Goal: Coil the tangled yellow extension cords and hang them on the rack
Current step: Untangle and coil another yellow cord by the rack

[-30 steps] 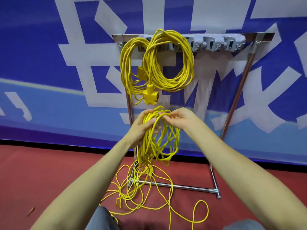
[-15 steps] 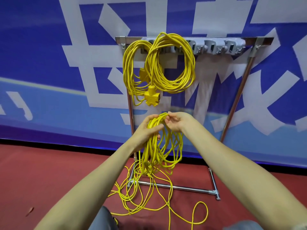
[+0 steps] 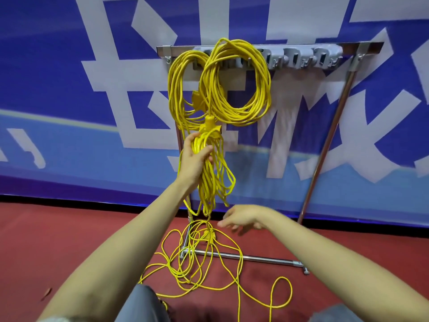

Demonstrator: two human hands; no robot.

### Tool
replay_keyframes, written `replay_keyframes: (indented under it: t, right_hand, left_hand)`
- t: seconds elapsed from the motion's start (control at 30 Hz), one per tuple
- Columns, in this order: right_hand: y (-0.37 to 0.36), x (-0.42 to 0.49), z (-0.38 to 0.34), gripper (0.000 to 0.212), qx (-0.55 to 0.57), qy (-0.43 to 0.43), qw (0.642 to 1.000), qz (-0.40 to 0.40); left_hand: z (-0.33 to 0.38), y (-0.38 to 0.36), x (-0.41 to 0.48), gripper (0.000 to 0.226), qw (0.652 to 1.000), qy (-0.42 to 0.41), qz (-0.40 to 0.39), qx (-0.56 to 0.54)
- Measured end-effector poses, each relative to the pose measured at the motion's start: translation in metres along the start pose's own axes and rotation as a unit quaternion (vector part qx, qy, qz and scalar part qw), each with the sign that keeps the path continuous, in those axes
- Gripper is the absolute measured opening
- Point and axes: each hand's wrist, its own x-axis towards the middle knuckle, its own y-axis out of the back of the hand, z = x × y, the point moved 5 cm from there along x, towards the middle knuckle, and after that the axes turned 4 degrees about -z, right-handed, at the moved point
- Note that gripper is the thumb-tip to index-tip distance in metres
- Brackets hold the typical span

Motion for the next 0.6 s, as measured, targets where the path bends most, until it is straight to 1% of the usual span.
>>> replay_keyframes:
  t: [0.03,0.07,0.1,0.17,0.27,0.3,0.37,0.4,0.47,0.5,0.53,0.57,0.6]
  right_hand:
    - [-0.003,0.01,0.006,0.054,0.012,0.012,1.0,0.023]
    - [-0.007,0.017,0.011,0.065,0.046,0.026,0.998,0.039]
    - [-0.01,0.022,0.013,0.069,0.084,0.048,0.994,0.05]
    - [-0.015,0.026,0.013,0.061,0.132,0.1,0.984,0.064]
    - [-0.014,0.032,0.009,0.033,0.163,0.172,0.965,0.109]
    - [-0.012,0.032,0.009,0.024,0.154,0.183,0.962,0.128]
    - [-0.005,0.036,0.015,0.016,0.073,0.177,0.968,0.165]
    - [-0.001,0.039,0.021,0.017,0.009,0.157,0.971,0.178]
    - [0.007,0.045,0.039,0.019,-0.118,0.101,0.971,0.179]
    - [0.012,0.046,0.051,0.016,-0.153,0.071,0.97,0.177]
    - [0.019,0.046,0.063,0.012,-0.166,0.044,0.969,0.178]
    - [0.027,0.047,0.075,0.012,-0.164,0.028,0.968,0.188]
    - [0.036,0.046,0.085,0.018,-0.152,0.016,0.968,0.201]
  left_hand:
    - [0.005,-0.002,0.001,0.042,1.0,-0.001,0.002,-0.022]
    - [0.01,-0.003,0.003,0.042,0.999,-0.001,0.003,-0.045]
    - [0.014,-0.004,0.004,0.042,0.998,0.002,0.003,-0.07]
    - [0.019,-0.006,0.008,0.046,0.993,0.01,-0.003,-0.114]
    - [0.029,-0.011,0.011,0.047,0.986,0.018,-0.026,-0.161]
    - [0.033,-0.013,0.012,0.046,0.985,0.017,-0.037,-0.169]
    - [0.042,-0.016,0.012,0.041,0.979,0.017,-0.061,-0.193]
    - [0.046,-0.017,0.012,0.038,0.974,0.019,-0.071,-0.216]
    - [0.054,-0.017,0.014,0.031,0.957,0.032,-0.097,-0.272]
    - [0.058,-0.017,0.014,0.027,0.948,0.039,-0.11,-0.296]
    - [0.06,-0.017,0.014,0.023,0.941,0.047,-0.121,-0.314]
    - [0.061,-0.016,0.013,0.02,0.935,0.054,-0.129,-0.326]
    - [0.061,-0.015,0.013,0.018,0.93,0.063,-0.135,-0.335]
